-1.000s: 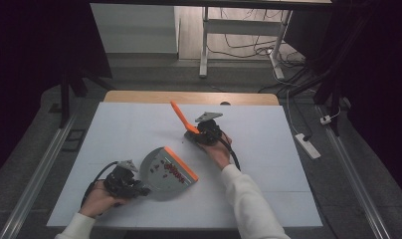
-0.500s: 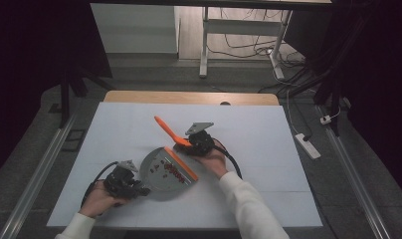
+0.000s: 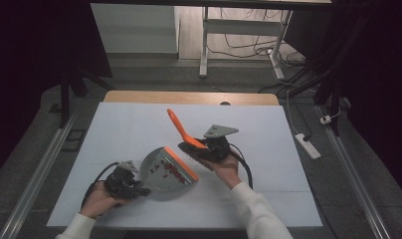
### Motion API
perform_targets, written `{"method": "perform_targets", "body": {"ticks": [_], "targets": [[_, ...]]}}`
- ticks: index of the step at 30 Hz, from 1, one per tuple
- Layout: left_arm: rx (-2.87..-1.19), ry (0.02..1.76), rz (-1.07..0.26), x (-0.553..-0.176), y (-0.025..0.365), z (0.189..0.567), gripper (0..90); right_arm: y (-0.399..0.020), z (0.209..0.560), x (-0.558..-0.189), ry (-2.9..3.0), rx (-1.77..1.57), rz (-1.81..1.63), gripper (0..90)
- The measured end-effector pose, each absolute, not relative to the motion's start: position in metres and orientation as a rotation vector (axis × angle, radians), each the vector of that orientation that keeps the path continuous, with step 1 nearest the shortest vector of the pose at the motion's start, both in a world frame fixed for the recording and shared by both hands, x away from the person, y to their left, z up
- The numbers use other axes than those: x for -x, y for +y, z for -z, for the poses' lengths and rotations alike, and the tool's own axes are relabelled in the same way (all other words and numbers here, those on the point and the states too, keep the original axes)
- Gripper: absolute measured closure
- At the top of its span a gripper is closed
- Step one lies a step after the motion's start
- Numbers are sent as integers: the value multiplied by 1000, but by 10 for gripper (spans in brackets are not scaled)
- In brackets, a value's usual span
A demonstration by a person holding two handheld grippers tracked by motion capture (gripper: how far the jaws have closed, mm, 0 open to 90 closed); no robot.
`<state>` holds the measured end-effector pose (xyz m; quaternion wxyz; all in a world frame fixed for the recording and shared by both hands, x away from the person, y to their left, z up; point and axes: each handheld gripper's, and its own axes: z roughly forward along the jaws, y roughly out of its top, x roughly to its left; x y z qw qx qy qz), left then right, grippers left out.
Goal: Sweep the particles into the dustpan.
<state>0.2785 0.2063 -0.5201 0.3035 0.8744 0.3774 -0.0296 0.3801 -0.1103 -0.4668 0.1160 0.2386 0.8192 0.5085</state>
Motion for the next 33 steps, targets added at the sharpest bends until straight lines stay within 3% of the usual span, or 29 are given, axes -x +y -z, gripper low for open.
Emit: {"method": "perform_targets", "body": {"ticks": [12, 33], "targets": [[-2288, 996, 1, -274, 206, 519, 618, -164, 469, -369, 2361, -766, -1426, 705], [-2137, 1138, -65, -262, 215, 520, 618, -204, 465, -348, 2357, -783, -1395, 704]]}}
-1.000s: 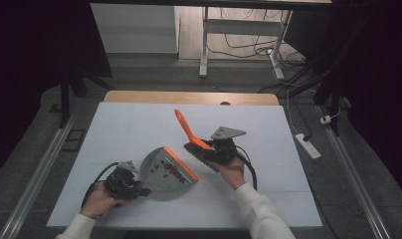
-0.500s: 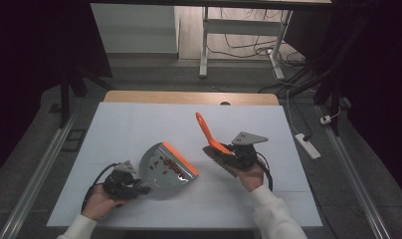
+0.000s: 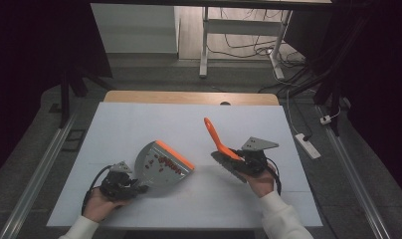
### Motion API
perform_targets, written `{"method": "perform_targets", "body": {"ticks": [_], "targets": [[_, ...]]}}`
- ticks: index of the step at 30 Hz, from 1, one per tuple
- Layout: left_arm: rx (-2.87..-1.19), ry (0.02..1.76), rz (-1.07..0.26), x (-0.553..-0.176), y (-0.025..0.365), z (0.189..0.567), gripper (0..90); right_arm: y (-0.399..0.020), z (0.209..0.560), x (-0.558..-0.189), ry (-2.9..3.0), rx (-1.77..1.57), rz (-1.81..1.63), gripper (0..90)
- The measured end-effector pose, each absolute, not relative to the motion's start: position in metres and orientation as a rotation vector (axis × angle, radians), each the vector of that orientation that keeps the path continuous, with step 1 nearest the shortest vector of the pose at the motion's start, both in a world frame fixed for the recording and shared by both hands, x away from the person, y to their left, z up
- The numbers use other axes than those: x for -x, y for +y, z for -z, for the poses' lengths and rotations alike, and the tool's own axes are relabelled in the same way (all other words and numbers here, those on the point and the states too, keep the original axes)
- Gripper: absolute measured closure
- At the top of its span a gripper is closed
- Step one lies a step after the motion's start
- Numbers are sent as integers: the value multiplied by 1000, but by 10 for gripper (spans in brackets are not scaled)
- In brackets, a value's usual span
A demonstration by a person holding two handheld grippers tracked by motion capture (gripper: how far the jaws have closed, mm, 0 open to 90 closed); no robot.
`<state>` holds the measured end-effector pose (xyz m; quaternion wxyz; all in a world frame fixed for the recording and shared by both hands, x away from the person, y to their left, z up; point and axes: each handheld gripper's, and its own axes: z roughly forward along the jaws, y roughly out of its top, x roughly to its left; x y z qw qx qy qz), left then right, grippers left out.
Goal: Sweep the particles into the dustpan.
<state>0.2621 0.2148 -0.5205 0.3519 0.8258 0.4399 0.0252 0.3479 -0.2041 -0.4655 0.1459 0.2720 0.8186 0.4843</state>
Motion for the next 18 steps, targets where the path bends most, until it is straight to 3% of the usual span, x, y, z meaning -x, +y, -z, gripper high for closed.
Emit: {"method": "perform_targets", "body": {"ticks": [18], "targets": [[-1998, 1288, -124, -251, 227, 520, 618, -236, 473, -332, 2395, -824, -1352, 704]]}}
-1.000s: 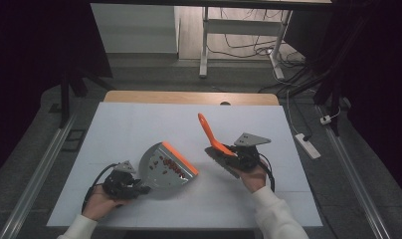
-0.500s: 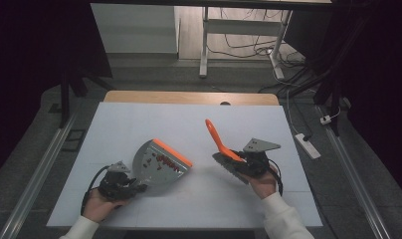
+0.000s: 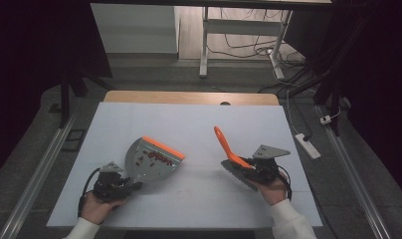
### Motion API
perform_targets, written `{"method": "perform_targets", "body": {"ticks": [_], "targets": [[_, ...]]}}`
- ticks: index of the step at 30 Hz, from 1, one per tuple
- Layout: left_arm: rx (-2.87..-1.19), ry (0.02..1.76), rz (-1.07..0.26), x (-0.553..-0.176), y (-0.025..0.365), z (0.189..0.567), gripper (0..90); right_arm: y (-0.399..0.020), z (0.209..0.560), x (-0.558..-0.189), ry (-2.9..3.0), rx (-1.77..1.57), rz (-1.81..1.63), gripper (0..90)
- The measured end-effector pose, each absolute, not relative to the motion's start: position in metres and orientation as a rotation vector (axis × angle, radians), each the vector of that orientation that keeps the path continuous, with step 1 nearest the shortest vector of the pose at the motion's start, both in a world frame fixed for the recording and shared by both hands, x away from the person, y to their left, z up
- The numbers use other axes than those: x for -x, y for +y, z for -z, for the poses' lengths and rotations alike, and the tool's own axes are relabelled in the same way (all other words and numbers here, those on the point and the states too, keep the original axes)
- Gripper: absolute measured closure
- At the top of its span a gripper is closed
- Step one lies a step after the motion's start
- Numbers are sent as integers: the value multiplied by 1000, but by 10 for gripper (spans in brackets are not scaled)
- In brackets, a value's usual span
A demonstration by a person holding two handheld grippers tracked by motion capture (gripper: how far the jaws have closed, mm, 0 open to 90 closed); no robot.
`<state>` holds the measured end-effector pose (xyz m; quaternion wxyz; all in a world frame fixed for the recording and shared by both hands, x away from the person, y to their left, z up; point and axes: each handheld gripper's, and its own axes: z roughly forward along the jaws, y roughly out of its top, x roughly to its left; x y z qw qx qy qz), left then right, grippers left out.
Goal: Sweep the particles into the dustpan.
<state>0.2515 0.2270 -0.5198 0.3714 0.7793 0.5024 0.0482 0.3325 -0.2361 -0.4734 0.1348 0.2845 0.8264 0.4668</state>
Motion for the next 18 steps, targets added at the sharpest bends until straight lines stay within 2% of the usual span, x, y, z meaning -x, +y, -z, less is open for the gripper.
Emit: {"method": "perform_targets", "body": {"ticks": [18], "targets": [[-1932, 1371, -146, -244, 232, 520, 618, -251, 473, -327, 2390, -875, -1376, 704]]}}
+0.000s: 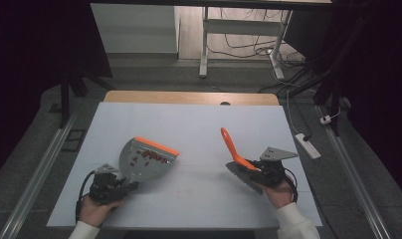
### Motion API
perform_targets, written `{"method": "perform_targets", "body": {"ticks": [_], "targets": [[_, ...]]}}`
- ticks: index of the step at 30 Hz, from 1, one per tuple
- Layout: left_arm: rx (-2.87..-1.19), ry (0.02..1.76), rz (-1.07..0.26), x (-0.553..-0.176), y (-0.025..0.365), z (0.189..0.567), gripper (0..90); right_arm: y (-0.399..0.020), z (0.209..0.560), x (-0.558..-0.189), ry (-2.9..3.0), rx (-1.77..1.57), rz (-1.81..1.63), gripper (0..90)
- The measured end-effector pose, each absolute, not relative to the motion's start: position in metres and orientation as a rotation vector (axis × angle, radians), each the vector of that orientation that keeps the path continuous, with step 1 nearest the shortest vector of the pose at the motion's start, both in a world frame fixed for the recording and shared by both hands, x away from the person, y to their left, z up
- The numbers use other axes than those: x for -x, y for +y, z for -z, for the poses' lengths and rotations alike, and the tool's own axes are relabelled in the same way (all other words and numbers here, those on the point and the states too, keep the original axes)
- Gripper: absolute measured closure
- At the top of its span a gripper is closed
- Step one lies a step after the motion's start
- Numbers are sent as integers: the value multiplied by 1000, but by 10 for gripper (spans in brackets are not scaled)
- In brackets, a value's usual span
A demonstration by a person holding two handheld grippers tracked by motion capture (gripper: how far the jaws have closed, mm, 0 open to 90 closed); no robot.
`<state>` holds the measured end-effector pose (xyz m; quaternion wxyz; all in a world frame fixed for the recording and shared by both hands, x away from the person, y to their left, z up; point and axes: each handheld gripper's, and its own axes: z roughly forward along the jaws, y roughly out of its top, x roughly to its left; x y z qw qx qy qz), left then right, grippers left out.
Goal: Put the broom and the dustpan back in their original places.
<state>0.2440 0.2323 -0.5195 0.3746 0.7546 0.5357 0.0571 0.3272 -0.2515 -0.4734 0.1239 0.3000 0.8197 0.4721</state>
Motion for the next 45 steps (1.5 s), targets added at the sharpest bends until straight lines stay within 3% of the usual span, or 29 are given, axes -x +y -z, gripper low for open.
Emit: {"method": "perform_targets", "body": {"ticks": [28, 45], "targets": [[-1799, 1634, -213, -246, 231, 526, 618, -253, 482, -330, 2448, -964, -1322, 704], [-1810, 1686, -227, -255, 221, 533, 616, -259, 494, -341, 2463, -1121, -1249, 703]]}}
